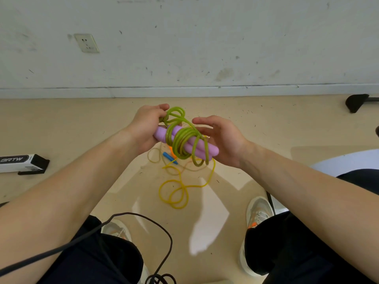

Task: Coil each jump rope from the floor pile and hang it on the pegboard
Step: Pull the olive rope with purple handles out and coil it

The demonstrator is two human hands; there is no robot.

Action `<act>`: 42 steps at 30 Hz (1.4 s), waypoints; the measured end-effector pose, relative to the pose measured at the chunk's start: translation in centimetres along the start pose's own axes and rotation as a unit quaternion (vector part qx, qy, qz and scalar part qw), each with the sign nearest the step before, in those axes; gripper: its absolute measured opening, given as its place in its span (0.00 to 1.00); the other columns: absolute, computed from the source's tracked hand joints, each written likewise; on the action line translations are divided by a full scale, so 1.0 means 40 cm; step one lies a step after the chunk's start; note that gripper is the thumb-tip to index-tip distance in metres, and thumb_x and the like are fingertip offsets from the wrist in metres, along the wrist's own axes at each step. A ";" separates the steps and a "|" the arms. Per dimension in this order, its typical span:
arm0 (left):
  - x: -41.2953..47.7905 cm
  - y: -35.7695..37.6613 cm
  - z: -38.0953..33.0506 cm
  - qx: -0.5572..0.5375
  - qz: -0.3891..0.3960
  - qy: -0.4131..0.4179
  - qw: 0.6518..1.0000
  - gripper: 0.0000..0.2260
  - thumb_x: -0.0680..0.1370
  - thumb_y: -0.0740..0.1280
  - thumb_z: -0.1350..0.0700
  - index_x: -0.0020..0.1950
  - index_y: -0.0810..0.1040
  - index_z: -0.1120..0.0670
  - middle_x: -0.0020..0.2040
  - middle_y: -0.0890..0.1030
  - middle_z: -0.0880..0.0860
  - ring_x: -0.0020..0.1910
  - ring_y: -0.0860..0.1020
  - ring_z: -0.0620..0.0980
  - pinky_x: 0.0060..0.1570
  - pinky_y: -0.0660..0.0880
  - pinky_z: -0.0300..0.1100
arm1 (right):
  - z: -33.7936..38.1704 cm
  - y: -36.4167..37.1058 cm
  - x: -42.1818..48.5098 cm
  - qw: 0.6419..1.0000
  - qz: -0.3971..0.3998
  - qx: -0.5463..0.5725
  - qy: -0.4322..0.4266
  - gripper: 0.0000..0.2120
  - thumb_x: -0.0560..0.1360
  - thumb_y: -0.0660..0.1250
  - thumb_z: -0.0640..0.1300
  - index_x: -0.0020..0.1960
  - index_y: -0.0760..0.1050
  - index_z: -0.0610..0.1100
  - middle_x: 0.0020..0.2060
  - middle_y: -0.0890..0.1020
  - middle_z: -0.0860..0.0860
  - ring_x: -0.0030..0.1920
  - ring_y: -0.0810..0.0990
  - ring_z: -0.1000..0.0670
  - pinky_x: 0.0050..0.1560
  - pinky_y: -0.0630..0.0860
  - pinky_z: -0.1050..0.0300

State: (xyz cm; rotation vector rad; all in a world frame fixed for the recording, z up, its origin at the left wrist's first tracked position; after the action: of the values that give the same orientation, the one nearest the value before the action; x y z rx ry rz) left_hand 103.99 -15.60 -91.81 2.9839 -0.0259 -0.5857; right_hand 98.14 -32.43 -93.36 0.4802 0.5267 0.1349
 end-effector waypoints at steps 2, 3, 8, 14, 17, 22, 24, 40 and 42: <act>0.012 -0.014 -0.002 -0.042 -0.017 -0.016 0.999 0.09 0.81 0.56 0.67 0.50 0.74 0.56 0.47 0.78 0.57 0.33 0.81 0.50 0.30 0.78 0.41 | 0.001 0.004 -0.003 1.000 0.009 -0.007 -0.009 0.08 0.77 0.62 0.47 0.51 0.77 0.44 0.49 0.78 0.45 0.44 0.80 0.44 0.45 0.74 0.51; 0.016 -0.019 -0.005 -0.065 -0.025 -0.024 0.997 0.10 0.81 0.55 0.66 0.50 0.73 0.56 0.46 0.78 0.56 0.32 0.81 0.49 0.29 0.78 0.41 | 0.000 0.003 -0.001 1.000 0.009 -0.022 -0.020 0.08 0.77 0.63 0.48 0.51 0.77 0.45 0.49 0.80 0.46 0.46 0.79 0.44 0.47 0.75 0.50; 0.043 -0.049 -0.014 -0.100 -0.065 -0.031 0.992 0.11 0.82 0.53 0.66 0.55 0.72 0.55 0.46 0.79 0.56 0.38 0.80 0.51 0.38 0.78 0.47 | 0.007 -0.001 -0.003 0.994 -0.024 -0.068 -0.077 0.12 0.79 0.62 0.53 0.58 0.78 0.50 0.52 0.80 0.50 0.45 0.81 0.49 0.48 0.78 0.48; 0.054 -0.068 -0.009 -0.104 -0.109 -0.032 0.988 0.11 0.82 0.52 0.66 0.53 0.72 0.55 0.47 0.78 0.57 0.39 0.80 0.53 0.38 0.78 0.49 | 0.012 -0.013 0.003 0.979 0.008 -0.147 -0.138 0.16 0.76 0.70 0.47 0.63 0.79 0.46 0.53 0.84 0.47 0.50 0.83 0.48 0.50 0.80 0.49; 0.053 -0.067 -0.006 -0.113 -0.121 -0.031 0.986 0.12 0.82 0.52 0.66 0.59 0.71 0.55 0.49 0.78 0.57 0.40 0.80 0.54 0.38 0.78 0.49 | 0.012 -0.023 0.006 0.963 -0.005 -0.209 -0.172 0.17 0.76 0.72 0.42 0.64 0.79 0.45 0.56 0.84 0.45 0.50 0.84 0.49 0.50 0.81 0.51; 0.037 -0.037 0.022 -0.107 -0.147 -0.022 0.983 0.15 0.82 0.53 0.64 0.64 0.73 0.55 0.53 0.79 0.58 0.40 0.80 0.53 0.37 0.78 0.48 | -0.004 -0.024 0.025 0.922 -0.093 -0.322 -0.194 0.26 0.66 0.81 0.43 0.62 0.80 0.45 0.48 0.85 0.49 0.42 0.84 0.53 0.44 0.81 0.52; 0.036 -0.035 0.026 -0.096 -0.158 -0.017 0.983 0.15 0.82 0.54 0.64 0.64 0.74 0.54 0.59 0.79 0.58 0.40 0.80 0.53 0.37 0.79 0.47 | -0.011 -0.021 0.031 0.908 -0.089 -0.354 -0.208 0.22 0.64 0.82 0.45 0.57 0.82 0.46 0.45 0.86 0.52 0.44 0.84 0.54 0.46 0.81 0.55; -0.001 0.033 0.042 0.057 -0.040 0.024 0.997 0.12 0.81 0.57 0.67 0.48 0.75 0.51 0.43 0.78 0.54 0.48 0.78 0.60 0.51 0.77 0.51 | 0.012 -0.033 0.028 0.809 0.068 -0.582 -0.040 0.51 0.59 0.85 0.52 0.75 0.62 0.51 0.57 0.79 0.49 0.52 0.81 0.51 0.53 0.81 0.49; -0.005 0.034 0.039 0.061 -0.023 0.022 0.998 0.11 0.81 0.58 0.66 0.48 0.75 0.52 0.45 0.78 0.55 0.50 0.79 0.62 0.56 0.77 0.56 | 0.012 -0.032 0.020 0.834 0.099 -0.542 -0.026 0.47 0.61 0.84 0.47 0.74 0.64 0.51 0.56 0.80 0.47 0.47 0.84 0.51 0.49 0.83 0.45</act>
State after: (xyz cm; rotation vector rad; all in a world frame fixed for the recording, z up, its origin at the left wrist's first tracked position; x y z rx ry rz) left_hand 103.21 -17.10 -93.03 3.1223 0.0121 -0.5423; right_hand 99.08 -33.59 -93.95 -0.5856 0.2711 0.5802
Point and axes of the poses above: each hand's wrist, its own x-axis towards the middle knuckle, its own y-axis out of the palm, z = x × y, the point moved 3 cm from there along x, towards the middle knuckle
